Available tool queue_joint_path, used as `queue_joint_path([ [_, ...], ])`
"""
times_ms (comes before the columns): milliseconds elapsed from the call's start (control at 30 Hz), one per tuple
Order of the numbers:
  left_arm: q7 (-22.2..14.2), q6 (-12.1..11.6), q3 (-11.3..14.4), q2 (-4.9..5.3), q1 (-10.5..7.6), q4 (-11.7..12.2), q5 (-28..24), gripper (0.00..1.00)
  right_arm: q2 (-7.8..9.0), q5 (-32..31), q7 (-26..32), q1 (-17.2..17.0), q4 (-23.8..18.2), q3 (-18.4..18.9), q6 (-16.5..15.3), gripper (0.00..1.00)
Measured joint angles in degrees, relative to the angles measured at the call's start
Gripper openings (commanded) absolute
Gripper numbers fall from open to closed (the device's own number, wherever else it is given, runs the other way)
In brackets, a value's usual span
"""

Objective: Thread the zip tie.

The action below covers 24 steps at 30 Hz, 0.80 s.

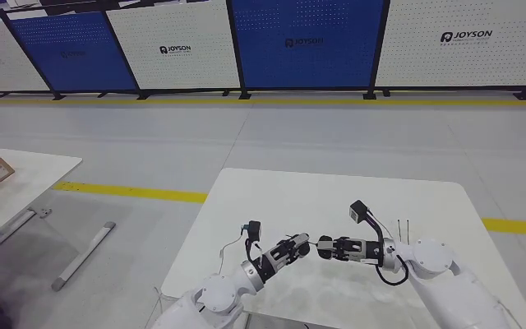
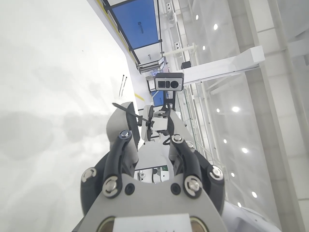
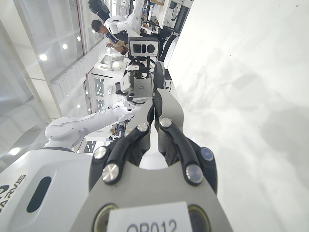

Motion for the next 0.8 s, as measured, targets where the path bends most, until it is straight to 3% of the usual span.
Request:
queue_joint_path([
  [567, -1.25, -0.61, -0.69, -0.26, 0.64, 0.01, 1.63, 0.00, 0.00, -0.04, -0.27, -0.17, -0.19, 0.01, 0.03, 0.00],
  [600, -1.24, -0.61, -0.69, -0.28, 0.65, 0.03, 1.86, 0.00, -0.01, -0.15, -0.83, -0.49, -0.55, 0.05, 0.10, 0.08],
  [633, -1.19, -0.61, -0.68, -0.30, 0.66, 0.04, 2.06, 0.00, 0.01, -0.26, -1.36, -0.82, -0.95, 0.16, 0.17, 0.32],
  [700, -0.88, -0.50, -0.67, -0.37, 0.68, 0.06, 2.44, 0.00, 0.14, -0.37, -1.76, -1.40, -1.56, 0.62, 0.24, 0.46],
  [733, -0.63, -0.40, -0.67, -0.40, 0.68, 0.08, 2.58, 0.00, 0.20, -0.49, -1.83, -1.59, -1.71, 0.86, 0.24, 0.62],
  [767, -0.28, -0.18, -0.66, -0.47, 0.62, 0.15, 2.67, 0.00, 0.30, -0.77, -2.14, -1.87, -1.87, 1.22, 0.15, 0.72],
  [800, -0.09, 0.01, -0.63, -0.52, 0.54, 0.23, 2.68, 0.00, 0.38, -0.94, -2.35, -2.12, -2.04, 1.51, 0.06, 0.74],
])
